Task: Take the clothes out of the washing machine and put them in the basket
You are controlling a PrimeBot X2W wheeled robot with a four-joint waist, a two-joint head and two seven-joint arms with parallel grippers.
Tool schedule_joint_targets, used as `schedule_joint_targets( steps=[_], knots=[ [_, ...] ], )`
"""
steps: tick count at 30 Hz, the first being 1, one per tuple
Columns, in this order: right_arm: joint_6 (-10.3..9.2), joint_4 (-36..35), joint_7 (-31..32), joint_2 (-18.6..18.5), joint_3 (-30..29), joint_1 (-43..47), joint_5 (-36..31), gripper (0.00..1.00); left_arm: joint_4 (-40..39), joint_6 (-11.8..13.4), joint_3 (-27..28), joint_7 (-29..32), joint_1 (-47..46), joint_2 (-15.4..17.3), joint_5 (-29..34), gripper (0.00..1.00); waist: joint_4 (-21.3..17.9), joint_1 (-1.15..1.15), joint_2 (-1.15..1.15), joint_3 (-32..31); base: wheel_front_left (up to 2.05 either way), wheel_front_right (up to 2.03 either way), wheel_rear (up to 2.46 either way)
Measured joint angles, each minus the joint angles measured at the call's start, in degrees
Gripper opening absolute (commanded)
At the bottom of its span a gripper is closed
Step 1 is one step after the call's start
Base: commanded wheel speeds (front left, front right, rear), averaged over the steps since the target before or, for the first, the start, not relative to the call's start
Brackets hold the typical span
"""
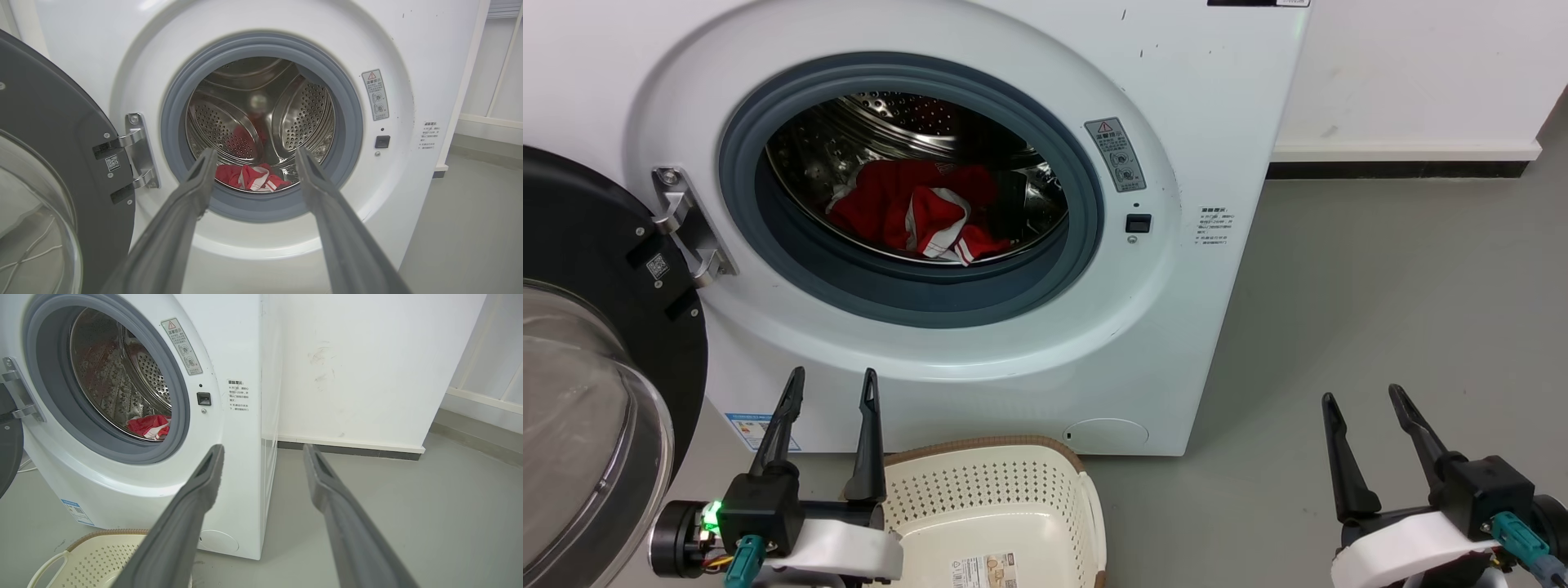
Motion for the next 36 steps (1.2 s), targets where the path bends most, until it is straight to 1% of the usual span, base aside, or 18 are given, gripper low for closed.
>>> schedule_joint_targets(
  steps=[7,11,15,21,26,31,36],
  knots=[
    [0.00,0.2,0.1,0.0,0.3,0.0,0.5,1.00,1.1,-0.5,0.3,0.0,-0.1,-0.3,0.8,1.00,-0.1,0.00,0.00,0.5,0.00,0.00,0.00],
    [0.00,-0.4,0.4,0.0,0.7,-0.1,0.8,1.00,2.2,-0.8,0.6,0.0,-2.0,-0.3,0.8,1.00,-0.3,0.00,0.00,1.2,0.00,0.00,0.00],
    [0.00,-1.3,0.5,0.0,1.3,-0.8,1.0,1.00,4.5,-1.8,1.2,0.0,-5.9,-0.1,0.5,1.00,-0.8,0.00,0.00,3.0,0.00,0.00,0.00],
    [0.00,-2.2,0.8,0.0,2.2,-3.4,1.2,1.00,9.3,-3.4,2.2,0.0,-15.3,1.7,0.5,1.00,-2.1,0.00,0.00,7.1,0.00,0.00,0.00],
    [0.00,-2.0,0.0,0.0,2.9,-6.0,1.6,1.00,16.0,-4.2,3.1,0.0,-23.6,4.2,0.4,1.00,-4.0,0.00,0.00,11.3,0.00,0.00,0.00],
    [0.00,-0.7,-1.3,-0.1,4.1,-8.4,2.7,1.00,26.4,-5.2,4.3,0.0,-32.6,7.5,-0.3,1.00,-6.2,0.01,0.00,15.6,0.00,0.00,0.00],
    [0.00,0.9,-2.6,-0.1,4.9,-9.9,4.1,1.00,37.4,-5.8,4.3,0.6,-42.0,10.9,-0.8,1.00,-8.8,0.01,0.00,19.3,0.00,0.00,0.00]
  ],
)
